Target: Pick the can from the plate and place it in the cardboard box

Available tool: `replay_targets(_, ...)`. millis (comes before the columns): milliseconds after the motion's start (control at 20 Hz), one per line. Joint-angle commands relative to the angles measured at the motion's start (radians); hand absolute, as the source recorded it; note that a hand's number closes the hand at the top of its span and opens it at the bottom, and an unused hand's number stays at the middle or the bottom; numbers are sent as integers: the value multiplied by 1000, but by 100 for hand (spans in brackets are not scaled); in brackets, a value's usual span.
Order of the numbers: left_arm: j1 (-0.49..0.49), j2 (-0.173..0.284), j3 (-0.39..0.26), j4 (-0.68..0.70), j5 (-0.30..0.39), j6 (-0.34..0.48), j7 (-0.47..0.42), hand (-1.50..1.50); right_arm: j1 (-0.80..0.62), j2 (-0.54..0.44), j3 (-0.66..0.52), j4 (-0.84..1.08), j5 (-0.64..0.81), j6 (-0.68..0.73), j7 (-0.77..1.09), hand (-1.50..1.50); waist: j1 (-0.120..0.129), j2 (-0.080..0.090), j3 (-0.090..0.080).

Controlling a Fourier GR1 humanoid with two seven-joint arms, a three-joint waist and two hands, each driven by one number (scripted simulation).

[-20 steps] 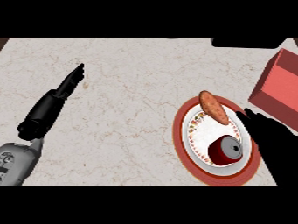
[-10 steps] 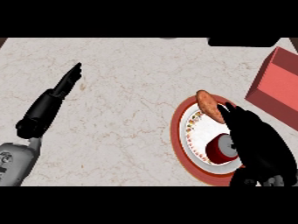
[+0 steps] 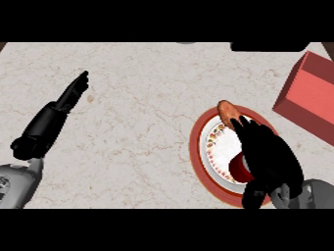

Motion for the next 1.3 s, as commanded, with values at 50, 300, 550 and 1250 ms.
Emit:
replay_targets(50,-24,18,50,63,14,-43,-46,0,21,70,26,47,69,42,186,-150,-12,2,-1)
replay_targets(300,-5,-1,48,29,5,-43,-12,0,51,69,-21,57,91,85,173,-150,-7,1,0)
replay_targets(550,24,-5,57,-24,-7,-62,2,0,137,122,-42,111,169,25,86,-150,-5,0,1)
replay_targets(1250,-13,-49,129,40,-46,-115,-1,0,180,134,-69,133,443,19,-324,150,-10,2,1)
